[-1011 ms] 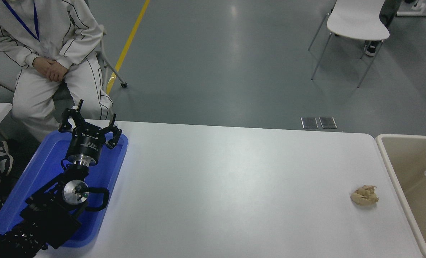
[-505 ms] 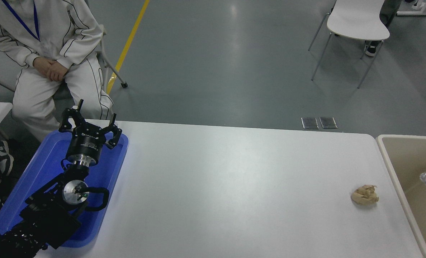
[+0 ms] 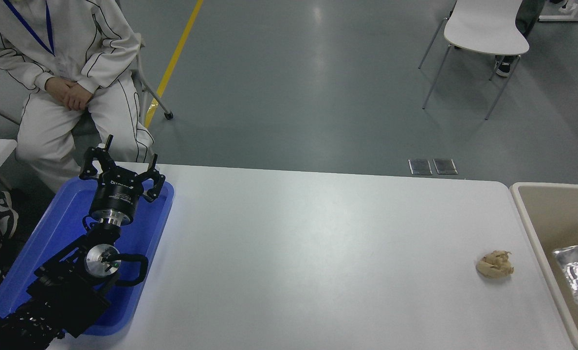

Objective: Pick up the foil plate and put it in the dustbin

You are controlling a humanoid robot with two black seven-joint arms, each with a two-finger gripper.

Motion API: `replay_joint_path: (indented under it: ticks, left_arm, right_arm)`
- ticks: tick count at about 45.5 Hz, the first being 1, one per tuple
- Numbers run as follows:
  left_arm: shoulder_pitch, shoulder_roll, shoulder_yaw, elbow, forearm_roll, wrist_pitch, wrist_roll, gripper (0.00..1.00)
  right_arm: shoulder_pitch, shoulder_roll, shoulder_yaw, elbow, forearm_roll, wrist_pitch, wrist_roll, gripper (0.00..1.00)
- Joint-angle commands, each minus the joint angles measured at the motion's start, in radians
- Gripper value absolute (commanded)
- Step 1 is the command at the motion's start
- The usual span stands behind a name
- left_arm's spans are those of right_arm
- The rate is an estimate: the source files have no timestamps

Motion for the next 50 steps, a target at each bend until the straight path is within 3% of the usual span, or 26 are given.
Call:
replay_joint_path:
  ticks: [1,30,42,50]
  left_arm:
    - [0.0,0.0,0.0,0.0,0.0,0.0,0.0,1.0]
    - [0.0,-0.002,0.0,0.0,0.0,0.0,0.0,1.0]
    - [-0.002,0.0,-0.001,0.0,0.0,0.0,0.0,1.0]
    - [-0.002,0.0,0.0,0.0,0.0,0.0,0.0,1.0]
  right_arm:
    - [-0.003,0.003,0.002,0.001,0.0,-0.044,-0.001,0.85]
    - [0.035,-0.018,0.002,0.096,-0.016,-0.08,-0.001,0.99]
    - [0.127,-0.23,-0.003,0.475,-0.258,-0.072,-0.001,0.99]
    - [0.259,-0.336,-0.174,0.676,-0.267,-0.057,-0.001,1.0]
